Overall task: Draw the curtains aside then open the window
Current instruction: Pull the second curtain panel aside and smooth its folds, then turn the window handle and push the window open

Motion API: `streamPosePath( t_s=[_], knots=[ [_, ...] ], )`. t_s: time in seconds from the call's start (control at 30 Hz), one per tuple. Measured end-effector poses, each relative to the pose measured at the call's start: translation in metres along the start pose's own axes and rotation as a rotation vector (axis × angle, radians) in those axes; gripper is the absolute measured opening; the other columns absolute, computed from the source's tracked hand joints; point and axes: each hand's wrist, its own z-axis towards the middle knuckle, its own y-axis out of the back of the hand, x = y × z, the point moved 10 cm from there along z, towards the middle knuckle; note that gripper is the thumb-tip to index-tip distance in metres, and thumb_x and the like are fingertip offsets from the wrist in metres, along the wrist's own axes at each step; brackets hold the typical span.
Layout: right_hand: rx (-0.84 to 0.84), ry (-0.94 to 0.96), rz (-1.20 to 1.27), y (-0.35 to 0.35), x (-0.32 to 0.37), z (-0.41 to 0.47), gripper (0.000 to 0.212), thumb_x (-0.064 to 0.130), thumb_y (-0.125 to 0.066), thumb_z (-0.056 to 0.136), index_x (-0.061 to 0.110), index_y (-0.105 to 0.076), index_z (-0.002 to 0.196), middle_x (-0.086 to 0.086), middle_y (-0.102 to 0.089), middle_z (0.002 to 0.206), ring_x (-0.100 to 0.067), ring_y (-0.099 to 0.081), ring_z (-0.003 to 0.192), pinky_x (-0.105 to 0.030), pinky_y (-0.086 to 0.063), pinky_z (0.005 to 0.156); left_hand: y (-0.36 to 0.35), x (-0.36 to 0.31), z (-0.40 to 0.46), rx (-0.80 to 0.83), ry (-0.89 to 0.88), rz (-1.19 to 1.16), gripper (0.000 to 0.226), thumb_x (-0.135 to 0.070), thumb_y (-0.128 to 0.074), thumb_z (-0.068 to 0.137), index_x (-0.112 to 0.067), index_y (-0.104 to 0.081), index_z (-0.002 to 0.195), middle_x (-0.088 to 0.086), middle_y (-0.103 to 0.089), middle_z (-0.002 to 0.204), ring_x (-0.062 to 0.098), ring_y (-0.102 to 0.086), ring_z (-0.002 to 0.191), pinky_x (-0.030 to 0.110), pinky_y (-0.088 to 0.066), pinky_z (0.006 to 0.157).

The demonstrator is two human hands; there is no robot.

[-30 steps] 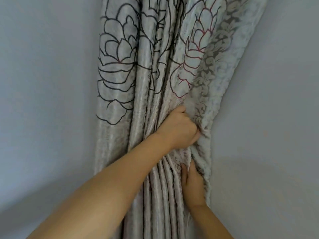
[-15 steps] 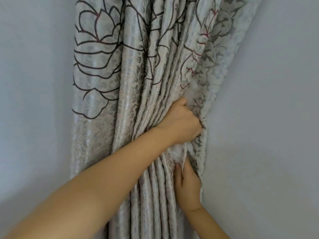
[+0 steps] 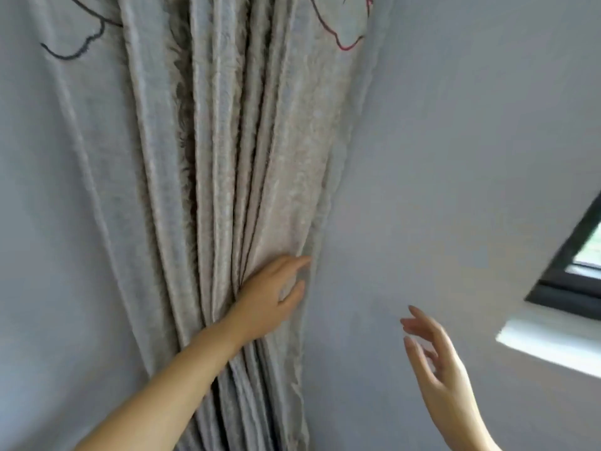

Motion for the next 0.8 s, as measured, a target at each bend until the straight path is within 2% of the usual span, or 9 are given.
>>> streamPosePath(
  t_s=[0.07, 0.13, 0.23, 0.37, 0.5, 0.53, 0.6, 0.73, 0.8],
  knots=[
    [-0.049, -0.103, -0.041, 0.04, -0.021, -0.054, 0.035, 0.032, -0.054, 0.083, 0.051, -0.051, 0.113, 0.015, -0.063, 0.108, -0.002, -0.058, 0.102, -0.005, -0.043, 0.076, -0.03, 0.006, -0.022, 0.056, 0.174, -0.325, 0.037, -0.017, -0.047, 0.092, -0.027, -0.04, 0.128, -0.005, -0.051, 0.12, -0.013, -0.047, 0.101, 0.012, -0.039, 0.089],
    [-0.102, -0.226, -0.057, 0.079, -0.034, -0.111, 0.034, 0.031, -0.055, 0.085, 0.051, -0.051, 0.112, 0.02, -0.062, 0.108, -0.002, -0.058, 0.102, -0.005, -0.044, 0.078, -0.051, 0.006, -0.036, 0.051, 0.231, -0.499, 0.037, -0.012, -0.046, 0.093, -0.031, -0.038, 0.124, -0.004, -0.053, 0.113, -0.009, -0.051, 0.1, 0.012, -0.039, 0.089],
    [-0.229, -0.376, -0.081, 0.132, -0.042, -0.192, 0.041, 0.029, -0.053, 0.077, 0.057, -0.052, 0.107, 0.022, -0.063, 0.106, 0.002, -0.059, 0.098, -0.002, -0.043, 0.075, -0.08, -0.011, -0.06, 0.08, 0.26, -0.626, 0.033, -0.034, -0.046, 0.086, -0.041, -0.042, 0.118, 0.001, -0.057, 0.113, 0.012, -0.055, 0.108, 0.028, -0.043, 0.093],
    [-0.402, -0.523, -0.088, 0.18, -0.047, -0.289, 0.05, 0.01, -0.059, 0.086, 0.058, -0.056, 0.101, 0.019, -0.065, 0.106, 0.002, -0.061, 0.095, -0.009, -0.047, 0.077, -0.131, -0.055, -0.119, 0.193, 0.294, -0.81, 0.039, -0.043, -0.044, 0.08, -0.035, -0.046, 0.119, 0.003, -0.062, 0.11, 0.011, -0.059, 0.103, 0.02, -0.051, 0.084],
    [-0.67, -0.63, -0.02, 0.217, -0.047, -0.371, 0.048, -0.002, -0.044, 0.09, 0.041, -0.06, 0.1, 0.002, -0.068, 0.101, 0.001, -0.064, 0.086, -0.016, -0.051, 0.074, -0.179, -0.091, -0.192, 0.306, 0.408, -0.867, 0.063, -0.072, -0.056, 0.066, -0.029, -0.054, 0.113, 0.007, -0.069, 0.104, 0.014, -0.064, 0.095, 0.023, -0.054, 0.08],
    [-0.716, -0.651, -0.004, 0.226, -0.047, -0.388, 0.044, -0.001, -0.043, 0.091, 0.038, -0.059, 0.102, 0.0, -0.069, 0.099, 0.0, -0.064, 0.085, -0.016, -0.051, 0.071, -0.188, -0.099, -0.208, 0.312, 0.432, -0.861, 0.059, -0.07, -0.056, 0.067, -0.029, -0.058, 0.108, 0.005, -0.07, 0.101, 0.014, -0.066, 0.09, 0.022, -0.055, 0.077],
    [-0.736, -0.693, 0.02, 0.244, -0.047, -0.418, 0.038, 0.001, -0.039, 0.093, 0.033, -0.057, 0.105, 0.004, -0.069, 0.099, -0.002, -0.065, 0.084, -0.015, -0.053, 0.07, -0.206, -0.117, -0.236, 0.32, 0.474, -0.874, 0.027, -0.046, -0.049, 0.08, -0.033, -0.066, 0.097, 0.002, -0.074, 0.09, 0.012, -0.067, 0.079, 0.019, -0.055, 0.07],
    [-0.681, -0.774, 0.017, 0.285, -0.05, -0.469, 0.033, 0.007, -0.036, 0.095, 0.028, -0.06, 0.105, 0.006, -0.069, 0.099, -0.009, -0.066, 0.087, -0.019, -0.054, 0.072, -0.24, -0.162, -0.28, 0.346, 0.512, -0.821, 0.034, -0.001, -0.043, 0.091, -0.024, -0.068, 0.085, 0.0, -0.074, 0.077, 0.008, -0.065, 0.066, 0.014, -0.054, 0.064],
    [-0.683, -0.794, 0.045, 0.309, -0.047, -0.494, 0.02, 0.027, -0.045, 0.091, 0.03, -0.06, 0.104, 0.001, -0.069, 0.1, -0.01, -0.066, 0.086, -0.02, -0.054, 0.072, -0.256, -0.188, -0.3, 0.372, 0.534, -0.803, 0.036, 0.008, -0.035, 0.091, -0.014, -0.064, 0.087, 0.0, -0.074, 0.075, 0.008, -0.064, 0.063, 0.013, -0.053, 0.063]
  ],
)
